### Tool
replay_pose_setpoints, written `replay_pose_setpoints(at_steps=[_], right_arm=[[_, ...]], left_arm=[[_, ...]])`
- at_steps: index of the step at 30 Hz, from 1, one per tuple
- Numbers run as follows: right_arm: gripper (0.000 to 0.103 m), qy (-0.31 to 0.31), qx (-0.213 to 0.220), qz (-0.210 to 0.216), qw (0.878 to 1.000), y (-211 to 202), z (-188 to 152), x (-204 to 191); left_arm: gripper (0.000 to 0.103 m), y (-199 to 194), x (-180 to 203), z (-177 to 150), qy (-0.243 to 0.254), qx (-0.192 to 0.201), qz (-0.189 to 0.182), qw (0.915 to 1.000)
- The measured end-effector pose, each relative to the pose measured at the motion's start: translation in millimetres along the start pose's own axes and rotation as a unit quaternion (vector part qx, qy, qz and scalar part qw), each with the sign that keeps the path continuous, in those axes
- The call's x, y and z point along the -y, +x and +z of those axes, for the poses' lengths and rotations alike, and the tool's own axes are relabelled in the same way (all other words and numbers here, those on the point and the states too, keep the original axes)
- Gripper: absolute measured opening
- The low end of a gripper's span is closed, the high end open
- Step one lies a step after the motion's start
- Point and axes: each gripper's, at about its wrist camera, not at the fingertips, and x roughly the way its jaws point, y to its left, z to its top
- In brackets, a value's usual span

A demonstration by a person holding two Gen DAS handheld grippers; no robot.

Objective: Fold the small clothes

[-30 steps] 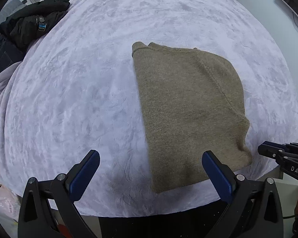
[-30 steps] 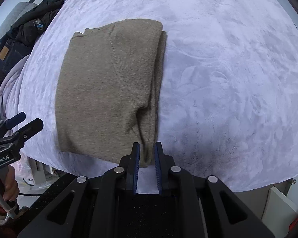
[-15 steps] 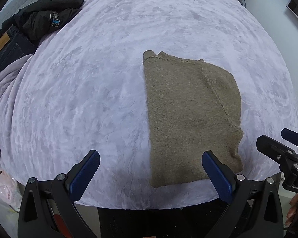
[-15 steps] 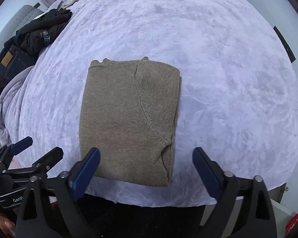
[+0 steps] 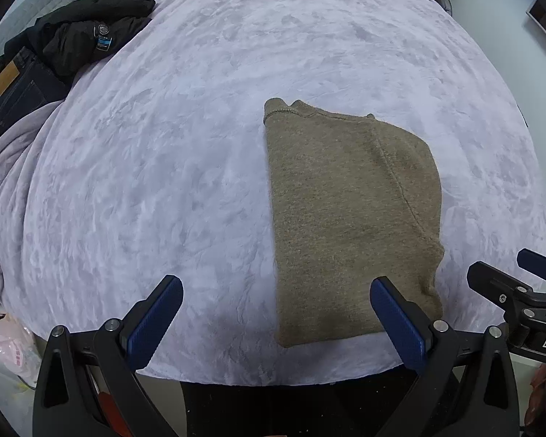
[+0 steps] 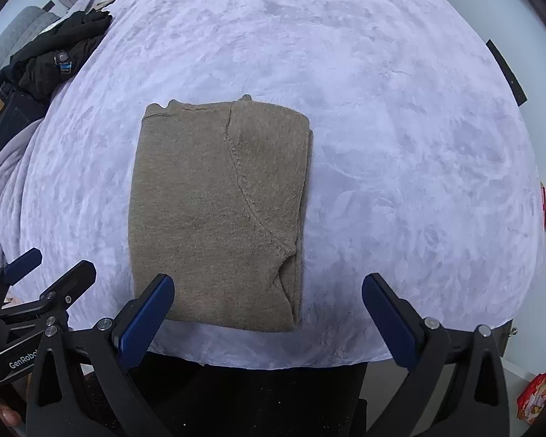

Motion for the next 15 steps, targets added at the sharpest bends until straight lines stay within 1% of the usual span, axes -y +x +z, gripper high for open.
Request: replay_pose_setpoints(at_steps=[6,15], right_arm=[[0.103,-0.001,0.001,-0.010,1.000,-1.3,0.7,-3.1],[0.103,-0.004,0.002,-0.018,1.000,-3.3,-0.3,-6.2]], left_arm=[[0.103,-1.4,2.5,-0.6,0.009,0.002,0.005,0.9999],[0.103,-3.4,3.0,-2.1,0.009,0.003,0.008,0.9999]])
